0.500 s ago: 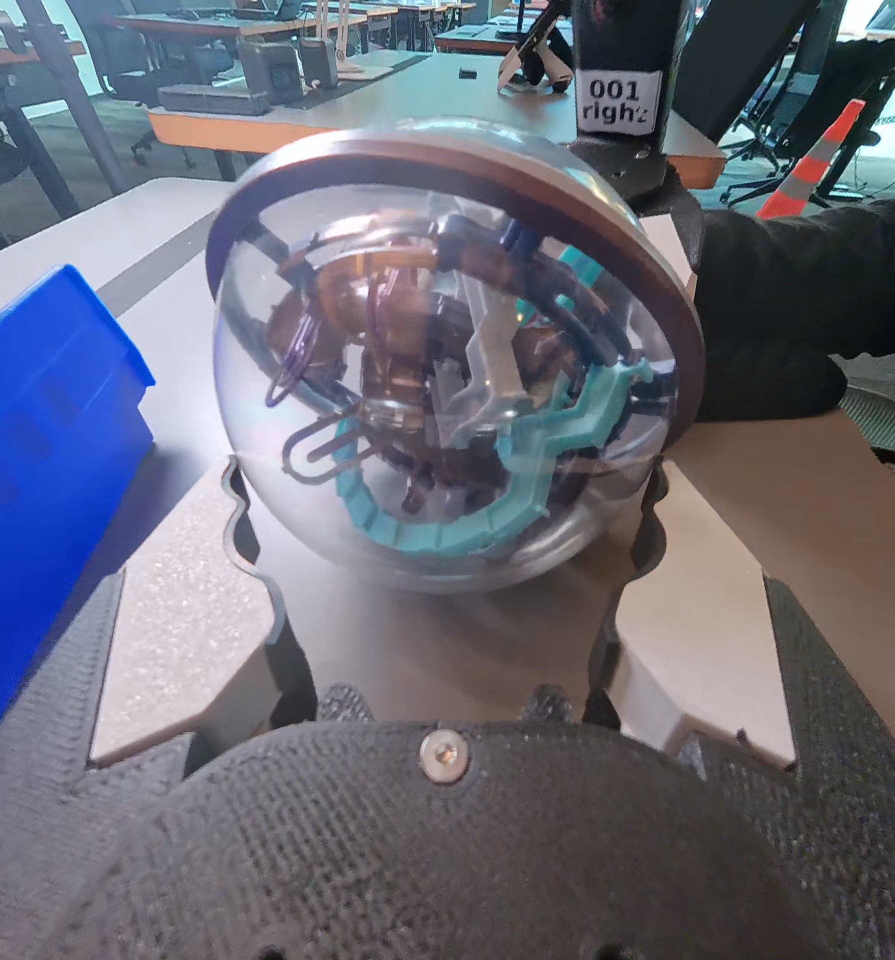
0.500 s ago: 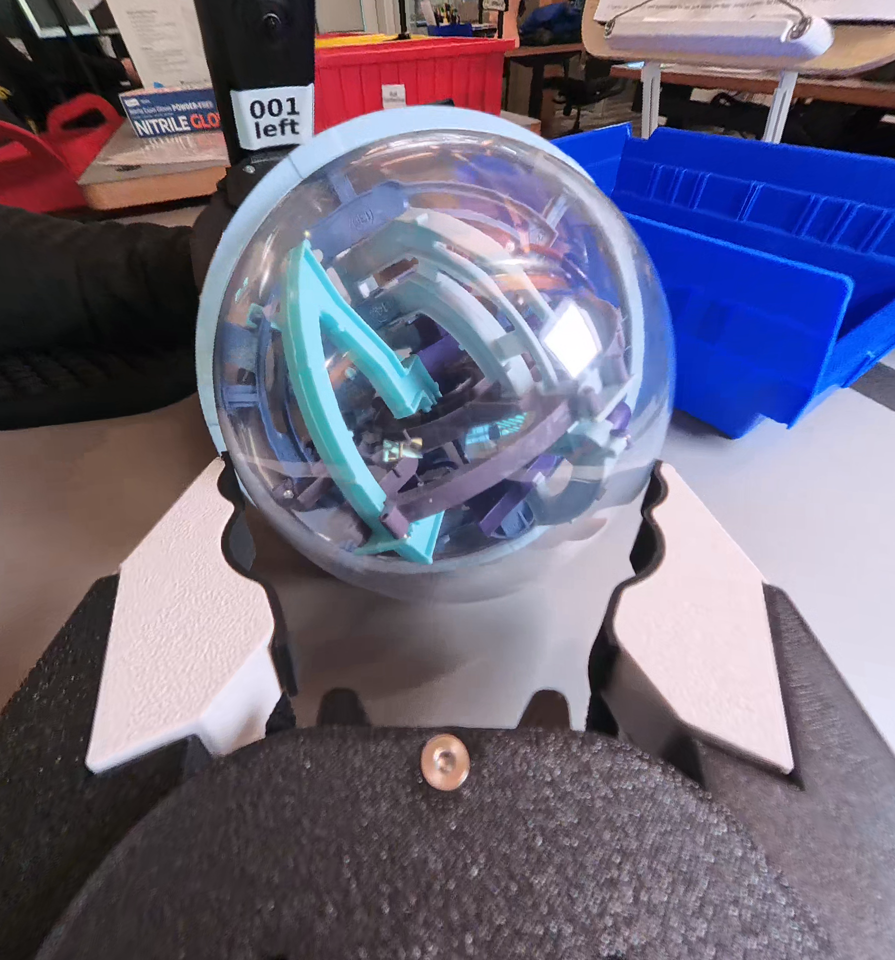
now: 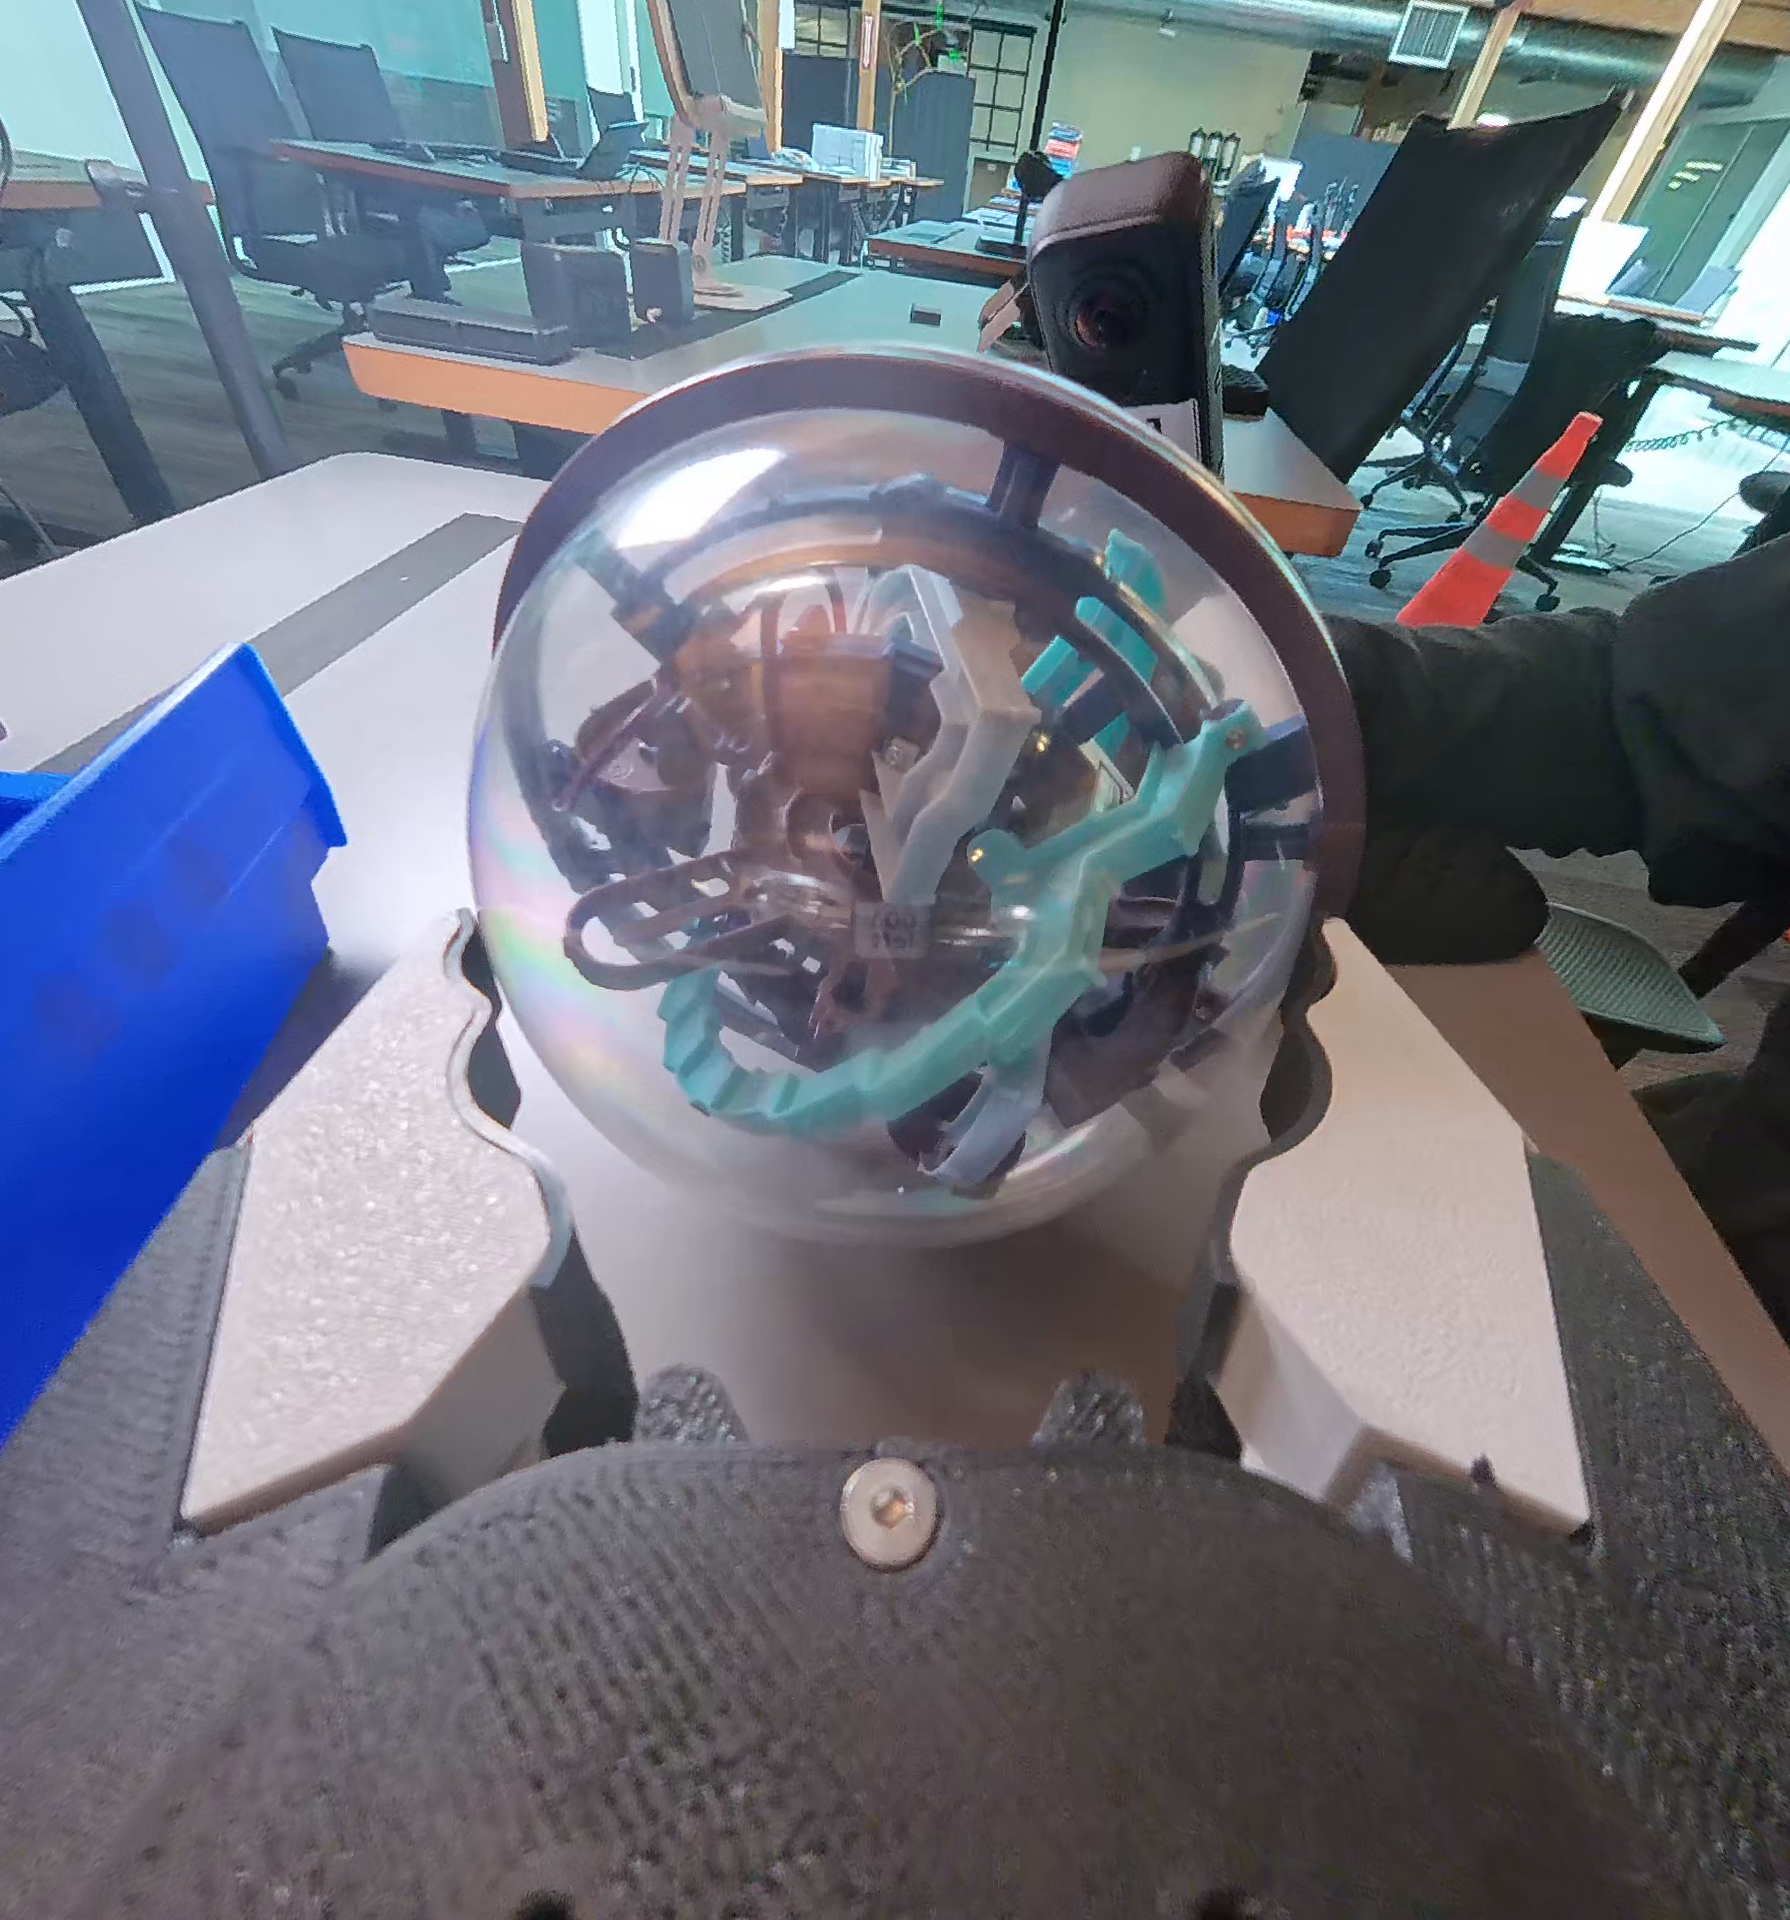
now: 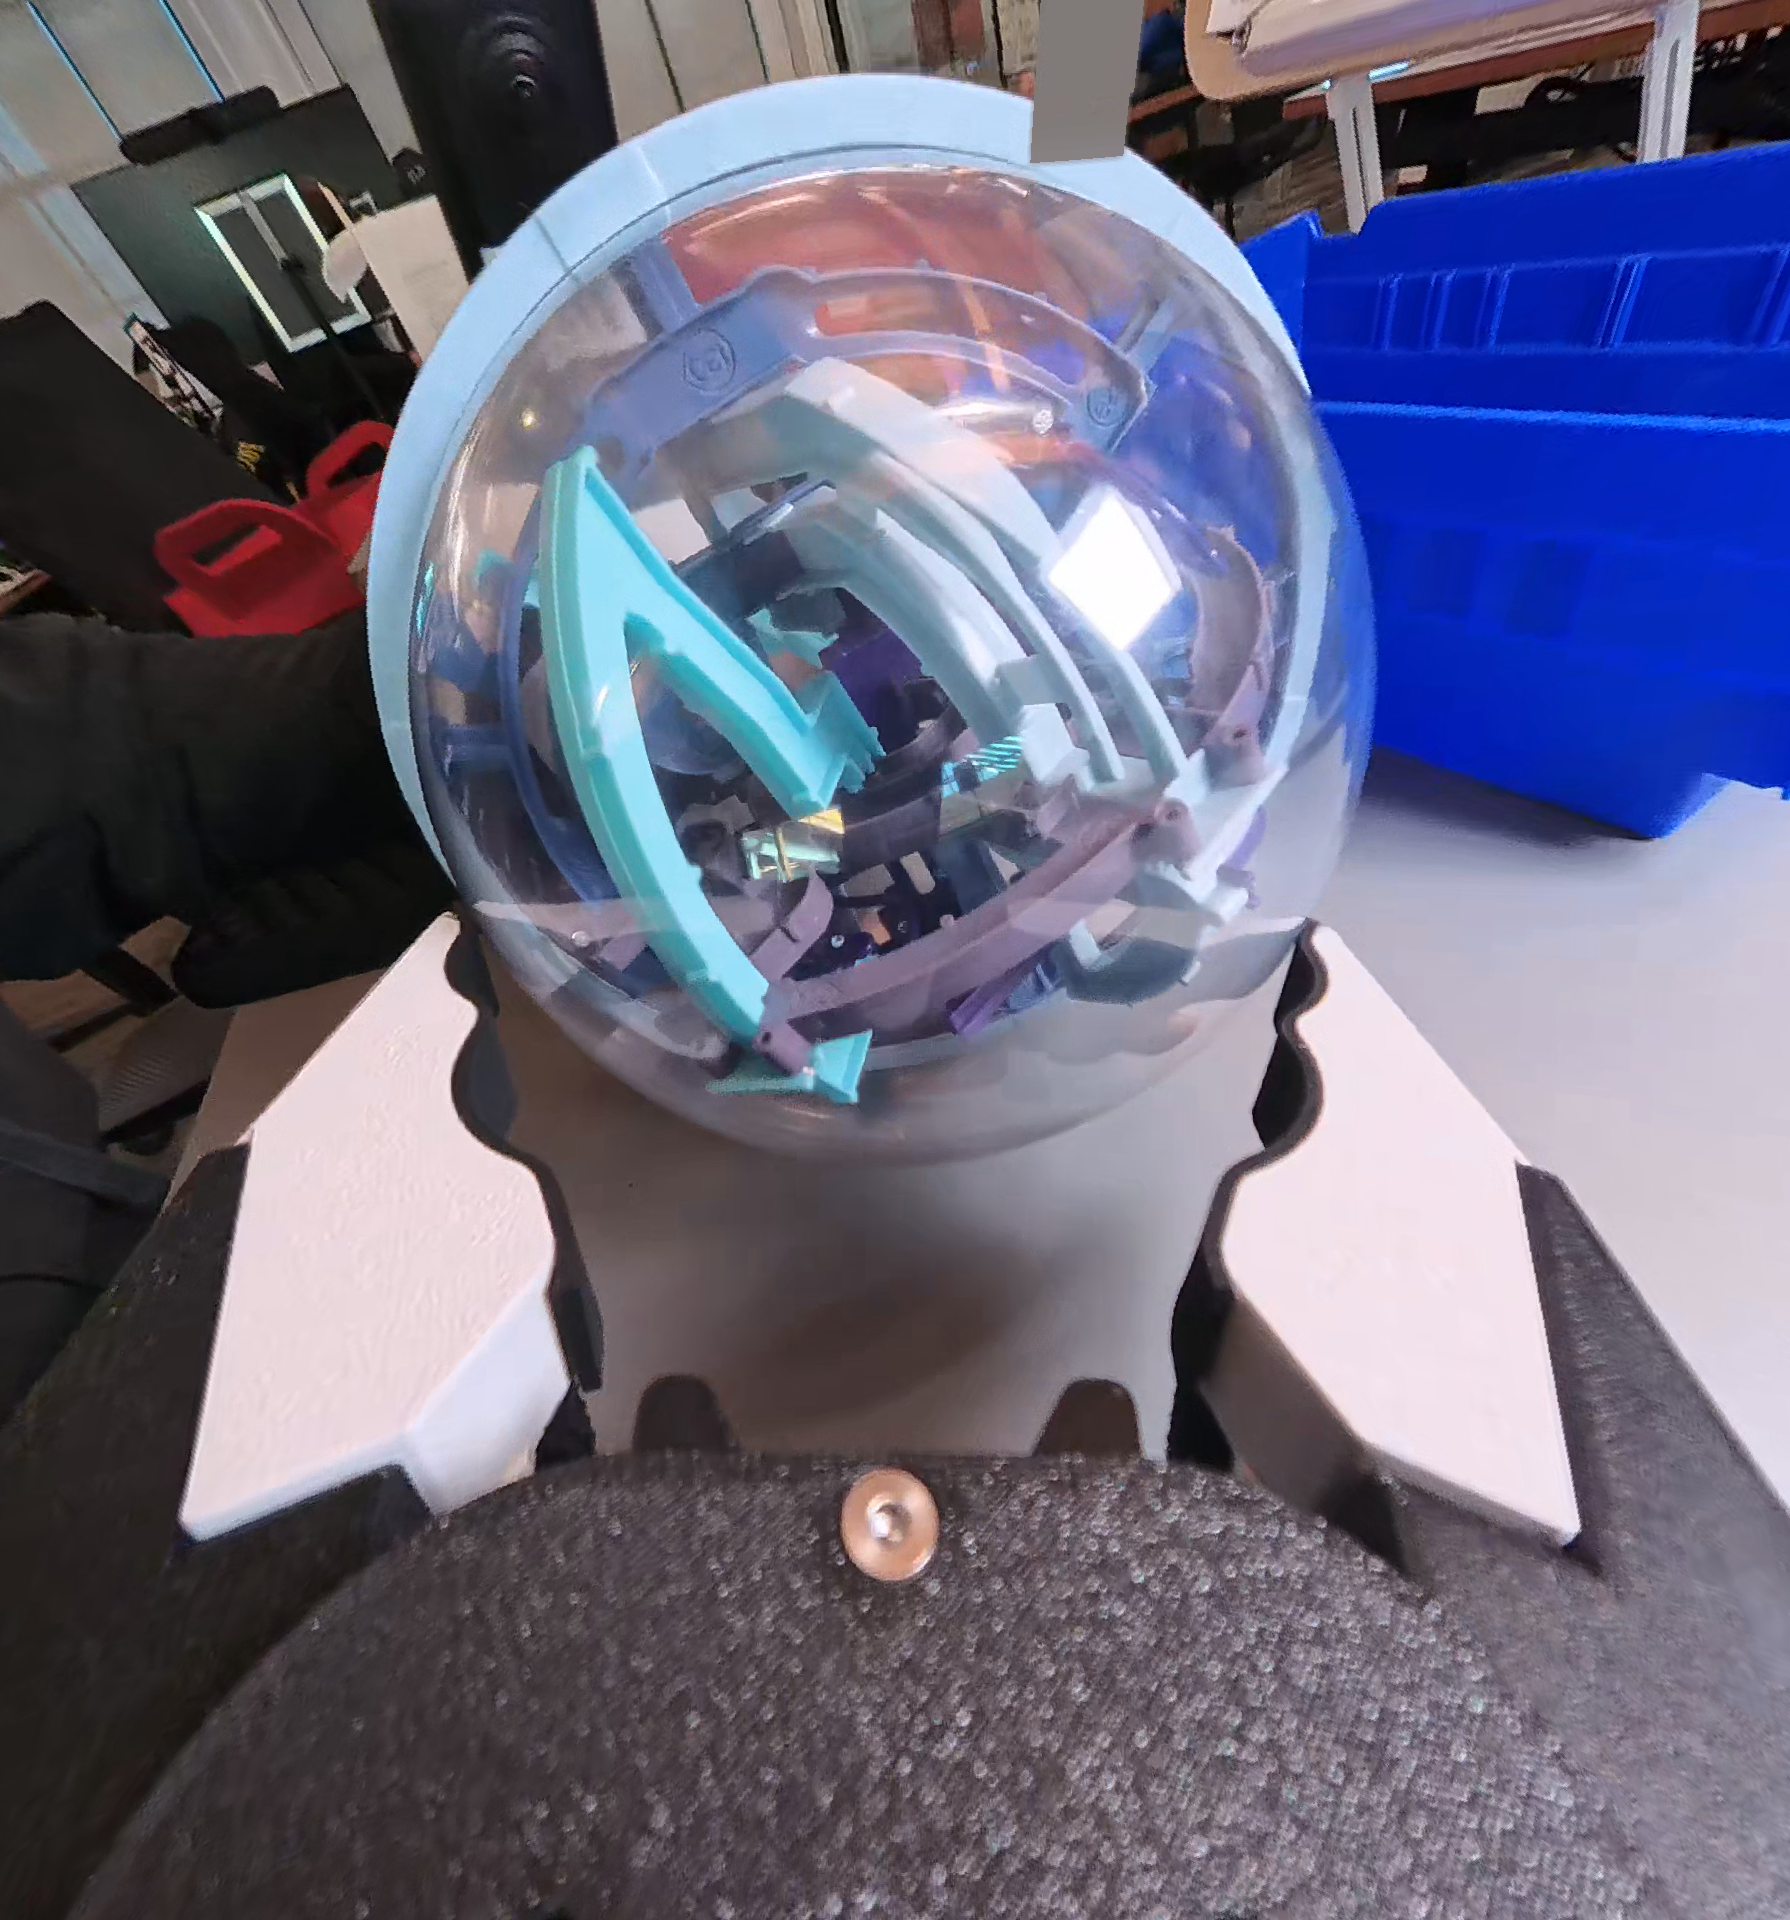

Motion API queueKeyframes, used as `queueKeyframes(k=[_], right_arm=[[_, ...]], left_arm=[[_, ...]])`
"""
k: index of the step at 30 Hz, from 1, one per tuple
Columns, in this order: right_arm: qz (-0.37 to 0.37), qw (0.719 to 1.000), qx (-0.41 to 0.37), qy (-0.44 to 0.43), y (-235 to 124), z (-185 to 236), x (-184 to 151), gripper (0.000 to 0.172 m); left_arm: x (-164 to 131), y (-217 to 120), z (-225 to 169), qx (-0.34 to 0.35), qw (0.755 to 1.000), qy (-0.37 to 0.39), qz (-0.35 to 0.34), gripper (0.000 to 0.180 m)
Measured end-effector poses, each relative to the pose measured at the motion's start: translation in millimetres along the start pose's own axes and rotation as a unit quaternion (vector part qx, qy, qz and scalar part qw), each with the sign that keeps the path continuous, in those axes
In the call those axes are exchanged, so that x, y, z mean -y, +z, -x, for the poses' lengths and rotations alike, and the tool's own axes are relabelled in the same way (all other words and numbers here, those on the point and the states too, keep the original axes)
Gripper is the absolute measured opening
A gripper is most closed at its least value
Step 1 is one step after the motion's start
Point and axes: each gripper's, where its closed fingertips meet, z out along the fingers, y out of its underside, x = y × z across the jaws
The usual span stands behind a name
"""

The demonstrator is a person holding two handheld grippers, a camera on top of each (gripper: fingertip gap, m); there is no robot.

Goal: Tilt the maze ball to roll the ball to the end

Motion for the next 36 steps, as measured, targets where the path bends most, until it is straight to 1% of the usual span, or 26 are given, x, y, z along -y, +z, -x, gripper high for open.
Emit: queueKeyframes(k=[4, 8, 14, 16, 20, 22, 23, 25, 30, 36], right_arm=[[-0.012, 0.999, -0.006, -0.03, 2, 5, 6, 0.143], [-0.011, 0.996, -0.049, -0.072, 8, 3, 10, 0.147], [-0.051, 0.997, -0.032, -0.042, 8, 14, 26, 0.147], [-0.058, 0.997, -0.025, -0.038, 6, 17, 28, 0.147], [-0.083, 0.996, 0.003, -0.006, 0, 25, 39, 0.147], [-0.093, 0.995, 0.019, 0.009, -2, 29, 43, 0.147], [-0.097, 0.995, 0.025, 0.014, -3, 30, 45, 0.146], [-0.103, 0.994, 0.035, 0.027, -5, 31, 47, 0.145], [-0.105, 0.993, 0.041, 0.029, -6, 31, 48, 0.145], [-0.09, 0.996, 0.02, 0.011, -10, 28, 49, 0.144]], left_arm=[[11, -6, 0, -0.014, 0.999, -0.039, -0.015, 0.146], [21, -10, 0, -0.011, 0.998, -0.064, -0.02, 0.145], [40, -17, -6, -0.004, 0.995, -0.092, -0.039, 0.145], [43, -18, -10, -0.005, 0.996, -0.078, -0.044, 0.145], [42, -20, -22, -0.014, 0.999, 0.01, -0.044, 0.151], [43, -21, -22, -0.003, 0.998, 0.042, -0.05, 0.144], [45, -22, -21, 0.001, 0.997, 0.043, -0.06, 0.14], [49, -23, -22, -0.001, 0.997, 0.035, -0.074, 0.139], [49, -22, -22, 0.001, 0.996, 0.035, -0.078, 0.139], [37, -18, -21, 0.0, 0.998, 0.023, -0.062, 0.139]])
